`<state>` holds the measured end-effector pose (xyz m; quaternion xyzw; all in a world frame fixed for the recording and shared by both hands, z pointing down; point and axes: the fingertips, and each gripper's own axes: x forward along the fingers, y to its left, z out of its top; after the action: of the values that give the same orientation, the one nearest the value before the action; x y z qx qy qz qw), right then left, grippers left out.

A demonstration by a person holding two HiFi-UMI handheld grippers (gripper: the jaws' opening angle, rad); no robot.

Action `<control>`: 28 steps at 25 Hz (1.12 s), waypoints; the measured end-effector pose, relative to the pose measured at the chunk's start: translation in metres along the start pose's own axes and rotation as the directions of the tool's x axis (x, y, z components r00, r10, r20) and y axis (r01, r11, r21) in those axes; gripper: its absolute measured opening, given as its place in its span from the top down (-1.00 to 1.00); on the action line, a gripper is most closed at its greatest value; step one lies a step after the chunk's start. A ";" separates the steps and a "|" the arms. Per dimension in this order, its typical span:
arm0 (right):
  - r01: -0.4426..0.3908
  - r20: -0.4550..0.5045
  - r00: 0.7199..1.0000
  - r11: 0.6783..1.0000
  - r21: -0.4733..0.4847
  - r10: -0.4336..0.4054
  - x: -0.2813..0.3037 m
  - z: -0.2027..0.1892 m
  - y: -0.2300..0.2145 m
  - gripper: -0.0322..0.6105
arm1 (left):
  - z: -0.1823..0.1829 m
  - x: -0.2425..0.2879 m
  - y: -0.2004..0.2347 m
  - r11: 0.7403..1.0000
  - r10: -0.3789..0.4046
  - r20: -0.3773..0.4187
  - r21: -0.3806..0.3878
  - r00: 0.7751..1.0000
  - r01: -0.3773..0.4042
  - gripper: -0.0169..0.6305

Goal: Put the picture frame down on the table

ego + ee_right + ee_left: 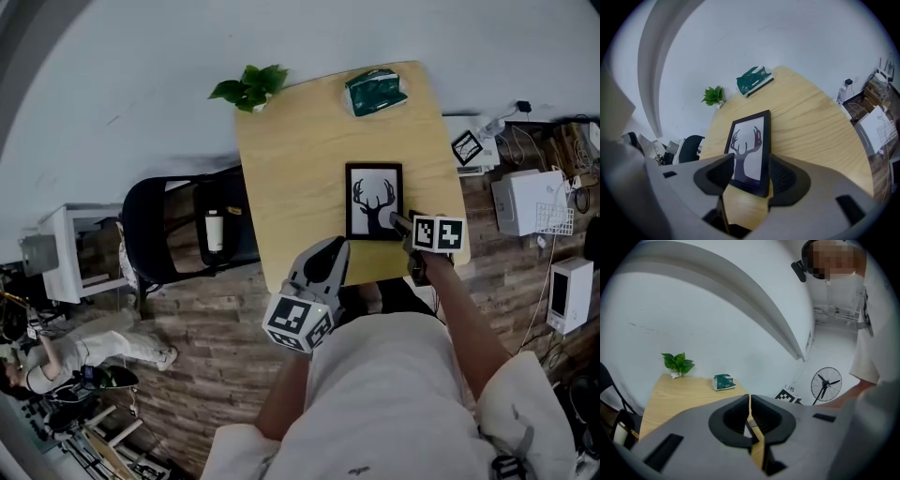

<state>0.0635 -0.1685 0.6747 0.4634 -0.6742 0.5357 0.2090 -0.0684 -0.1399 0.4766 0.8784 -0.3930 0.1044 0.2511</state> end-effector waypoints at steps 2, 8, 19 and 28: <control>0.007 0.025 1.000 1.000 0.010 -0.007 -0.008 -0.005 0.006 0.19 | -0.002 -0.006 0.000 1.000 -0.025 -0.004 0.010 1.000 0.025 0.90; -0.004 0.106 0.994 0.999 0.042 0.000 -0.034 -0.022 0.030 0.27 | -0.006 -0.031 -0.005 0.996 -0.086 0.002 0.031 0.996 0.086 0.90; -0.049 0.253 0.967 0.999 0.021 0.042 -0.091 -0.054 0.091 0.42 | -0.012 -0.084 -0.013 0.985 -0.167 0.039 0.042 0.985 0.165 0.90; 0.008 0.391 0.918 0.980 -0.201 0.073 -0.142 -0.077 0.143 0.72 | -0.023 -0.117 -0.033 0.973 -0.221 0.031 0.072 0.975 0.218 0.90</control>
<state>-0.0057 -0.0413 0.5148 0.5277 -0.7602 0.3643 0.1045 -0.1217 -0.0343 0.4391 0.9263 -0.2945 0.0723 0.2235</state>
